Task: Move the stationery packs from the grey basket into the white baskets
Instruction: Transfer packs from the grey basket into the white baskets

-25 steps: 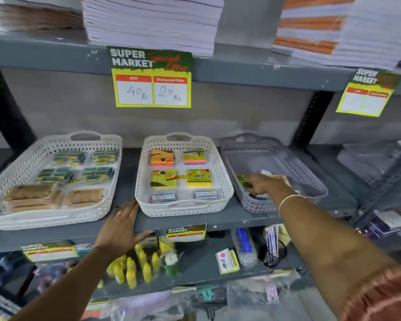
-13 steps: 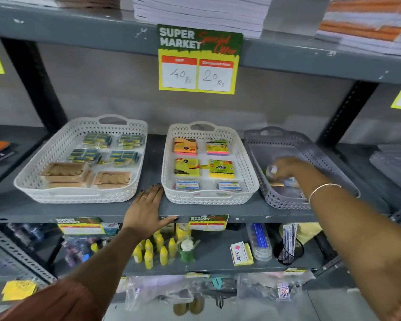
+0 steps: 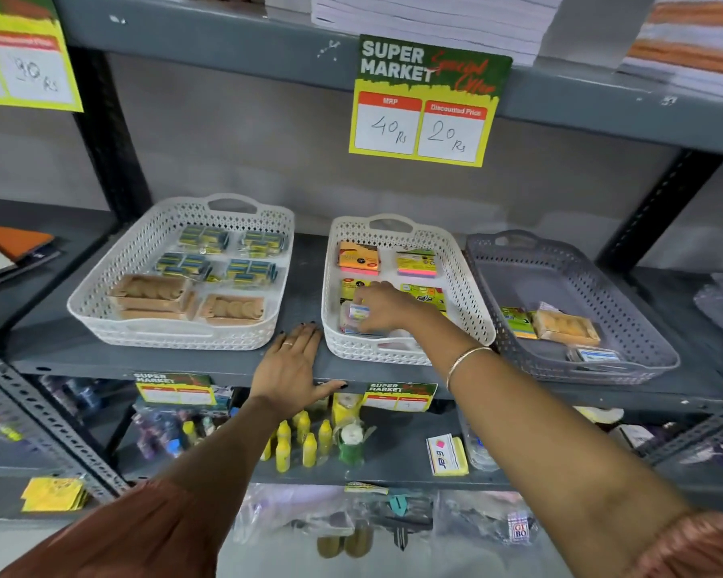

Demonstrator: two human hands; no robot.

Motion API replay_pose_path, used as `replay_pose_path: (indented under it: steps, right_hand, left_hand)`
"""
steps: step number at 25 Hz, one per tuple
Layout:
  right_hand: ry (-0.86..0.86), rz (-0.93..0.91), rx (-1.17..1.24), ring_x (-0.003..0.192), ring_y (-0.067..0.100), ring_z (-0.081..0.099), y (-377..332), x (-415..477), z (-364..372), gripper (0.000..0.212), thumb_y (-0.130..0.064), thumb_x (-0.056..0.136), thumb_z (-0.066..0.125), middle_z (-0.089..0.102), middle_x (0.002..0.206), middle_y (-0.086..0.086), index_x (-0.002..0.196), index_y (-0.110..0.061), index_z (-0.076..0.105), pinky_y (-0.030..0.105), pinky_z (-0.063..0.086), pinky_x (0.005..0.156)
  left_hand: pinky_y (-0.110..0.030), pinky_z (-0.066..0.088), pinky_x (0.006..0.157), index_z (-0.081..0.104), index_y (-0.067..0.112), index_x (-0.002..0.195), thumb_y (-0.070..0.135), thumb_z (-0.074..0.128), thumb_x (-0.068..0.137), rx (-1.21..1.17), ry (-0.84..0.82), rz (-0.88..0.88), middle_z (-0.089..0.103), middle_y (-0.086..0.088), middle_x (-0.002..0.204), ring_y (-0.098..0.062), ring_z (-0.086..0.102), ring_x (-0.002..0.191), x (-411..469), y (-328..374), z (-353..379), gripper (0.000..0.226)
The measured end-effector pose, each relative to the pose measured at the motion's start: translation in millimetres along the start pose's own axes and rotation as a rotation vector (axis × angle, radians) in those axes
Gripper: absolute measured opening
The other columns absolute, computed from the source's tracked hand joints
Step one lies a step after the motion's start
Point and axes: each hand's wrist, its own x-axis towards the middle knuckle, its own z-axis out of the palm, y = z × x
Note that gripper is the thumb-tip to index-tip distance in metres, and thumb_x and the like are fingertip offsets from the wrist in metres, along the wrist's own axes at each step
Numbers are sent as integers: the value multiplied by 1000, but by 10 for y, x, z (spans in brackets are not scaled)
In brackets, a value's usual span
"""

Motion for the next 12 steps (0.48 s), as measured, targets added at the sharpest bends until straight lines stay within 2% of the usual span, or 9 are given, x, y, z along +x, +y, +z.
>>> replay_pose_path:
  steps: [6, 8, 10, 12]
  right_hand:
    - [-9, -1, -74, 128, 31, 41, -5, 41, 46, 57, -32, 82, 65, 48, 136, 14, 132, -11, 48, 44, 45, 101]
    - [21, 20, 46, 130, 31, 41, 103, 3, -47, 60, -35, 85, 64, 45, 140, 14, 137, -12, 45, 42, 42, 104]
    - [177, 92, 215, 129, 29, 46, 362, -41, -178, 52, -31, 89, 61, 47, 140, 14, 134, -8, 49, 37, 41, 103]
    - [385, 234, 225, 125, 30, 51, 775, -106, -288, 40, -23, 92, 56, 53, 135, 15, 127, -6, 56, 36, 44, 101]
  left_hand:
    - [-43, 25, 111, 35, 4, 140, 80, 21, 70, 6, 18, 1, 40, -13, 144, -27, 34, 134, 3, -19, 42, 104]
    - [-43, 26, 111, 36, 4, 139, 80, 23, 71, 4, 30, 3, 42, -13, 144, -27, 35, 133, 4, -16, 46, 103]
    - [-43, 24, 112, 34, 5, 140, 80, 23, 70, 4, 27, 1, 40, -12, 145, -26, 34, 134, 4, -23, 48, 103]
    - [-42, 24, 112, 34, 5, 140, 80, 22, 70, 7, 28, 1, 40, -11, 145, -25, 33, 134, 4, -12, 40, 103]
